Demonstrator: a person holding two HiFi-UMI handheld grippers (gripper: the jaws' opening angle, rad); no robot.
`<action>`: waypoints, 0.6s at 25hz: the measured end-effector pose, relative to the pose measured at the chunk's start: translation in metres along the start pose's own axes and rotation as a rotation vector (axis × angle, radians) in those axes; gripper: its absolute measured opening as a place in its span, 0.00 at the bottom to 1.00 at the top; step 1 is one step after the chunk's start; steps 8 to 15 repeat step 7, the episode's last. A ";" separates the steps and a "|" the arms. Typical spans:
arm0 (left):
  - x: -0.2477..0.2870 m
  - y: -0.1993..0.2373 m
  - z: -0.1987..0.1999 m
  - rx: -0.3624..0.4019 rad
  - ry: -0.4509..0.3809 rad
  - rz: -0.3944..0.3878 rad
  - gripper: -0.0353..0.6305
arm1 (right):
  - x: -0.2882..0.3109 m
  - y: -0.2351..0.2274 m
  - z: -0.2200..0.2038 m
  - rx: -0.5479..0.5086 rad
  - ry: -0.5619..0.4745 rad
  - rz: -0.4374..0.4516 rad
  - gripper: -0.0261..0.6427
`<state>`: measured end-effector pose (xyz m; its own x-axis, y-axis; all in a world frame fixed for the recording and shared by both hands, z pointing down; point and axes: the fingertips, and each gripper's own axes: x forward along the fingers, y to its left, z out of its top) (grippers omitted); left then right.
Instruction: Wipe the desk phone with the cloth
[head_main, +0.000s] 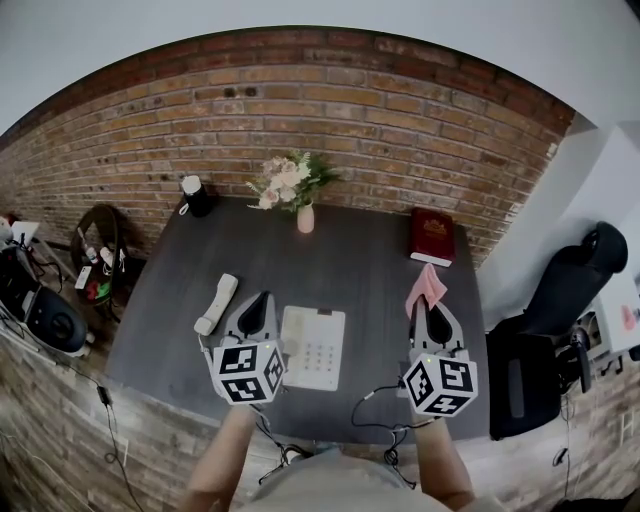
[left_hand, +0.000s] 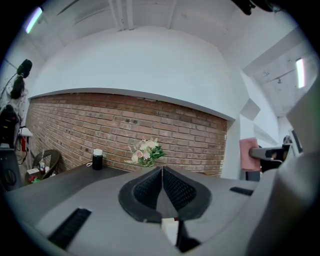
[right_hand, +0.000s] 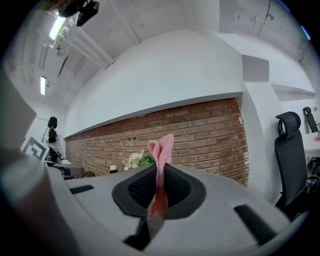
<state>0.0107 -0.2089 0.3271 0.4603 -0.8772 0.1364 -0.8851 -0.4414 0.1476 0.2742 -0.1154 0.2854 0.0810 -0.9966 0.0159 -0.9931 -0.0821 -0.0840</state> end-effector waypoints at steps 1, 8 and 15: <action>0.000 0.000 0.000 0.000 0.001 0.000 0.07 | 0.001 0.001 0.000 -0.006 0.001 0.002 0.06; 0.000 0.000 0.000 0.000 0.002 0.003 0.07 | 0.004 0.000 -0.004 -0.023 0.020 -0.001 0.06; 0.000 0.000 0.000 0.000 0.002 0.003 0.07 | 0.004 0.000 -0.004 -0.023 0.020 -0.001 0.06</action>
